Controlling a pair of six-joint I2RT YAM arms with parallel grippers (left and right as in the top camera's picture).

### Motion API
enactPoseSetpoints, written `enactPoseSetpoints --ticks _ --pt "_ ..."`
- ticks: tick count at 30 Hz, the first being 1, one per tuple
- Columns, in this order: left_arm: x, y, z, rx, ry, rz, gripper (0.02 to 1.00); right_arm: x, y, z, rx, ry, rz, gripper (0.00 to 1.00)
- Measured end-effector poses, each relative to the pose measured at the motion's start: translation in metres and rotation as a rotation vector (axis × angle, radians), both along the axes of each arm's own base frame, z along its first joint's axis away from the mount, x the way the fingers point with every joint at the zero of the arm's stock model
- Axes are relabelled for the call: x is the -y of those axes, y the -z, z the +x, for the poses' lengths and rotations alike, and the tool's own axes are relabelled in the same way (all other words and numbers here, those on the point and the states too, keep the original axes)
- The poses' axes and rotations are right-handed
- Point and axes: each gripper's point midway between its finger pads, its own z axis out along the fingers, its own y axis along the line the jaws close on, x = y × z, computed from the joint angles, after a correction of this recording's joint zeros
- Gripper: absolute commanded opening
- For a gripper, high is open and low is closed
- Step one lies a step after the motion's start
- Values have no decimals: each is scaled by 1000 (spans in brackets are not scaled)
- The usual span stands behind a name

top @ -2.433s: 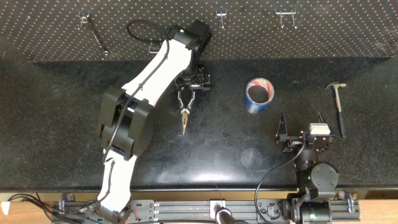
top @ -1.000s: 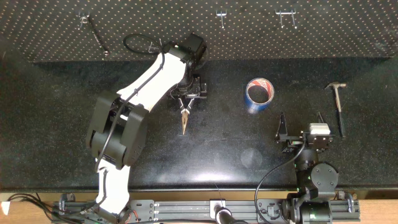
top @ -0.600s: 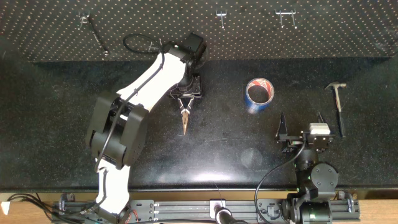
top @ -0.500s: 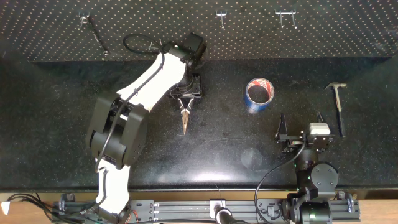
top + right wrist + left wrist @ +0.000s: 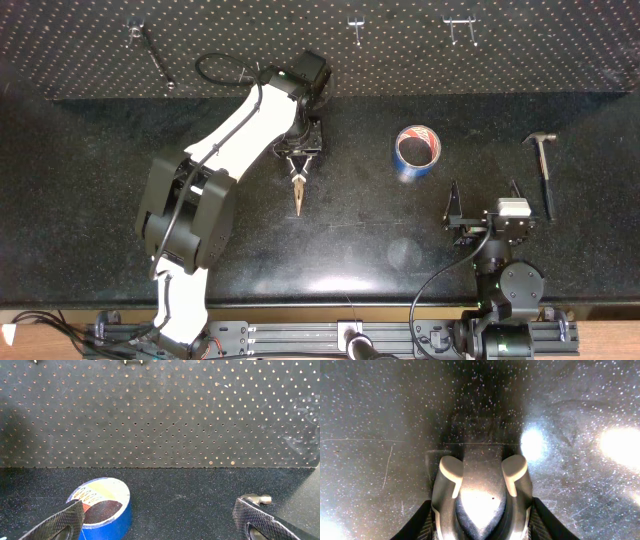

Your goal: Place Tools Onto Pegboard

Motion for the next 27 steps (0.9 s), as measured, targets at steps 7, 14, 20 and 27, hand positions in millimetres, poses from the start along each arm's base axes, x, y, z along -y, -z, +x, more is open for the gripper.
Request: enactPoseSetpoints --ticks 7,14,20,27 --pt "0 0 0 2 0 -1 163 0 0 0 0 0 0 976" --pt "0 2 -1 16 -29 -8 426 0 0 0 0 0 0 976" --pt "0 3 -1 16 -34 -8 908 0 0 0 0 0 0 974" --pt "-1 6 -6 4 -38 7 389 0 0 0 0 0 0 974"
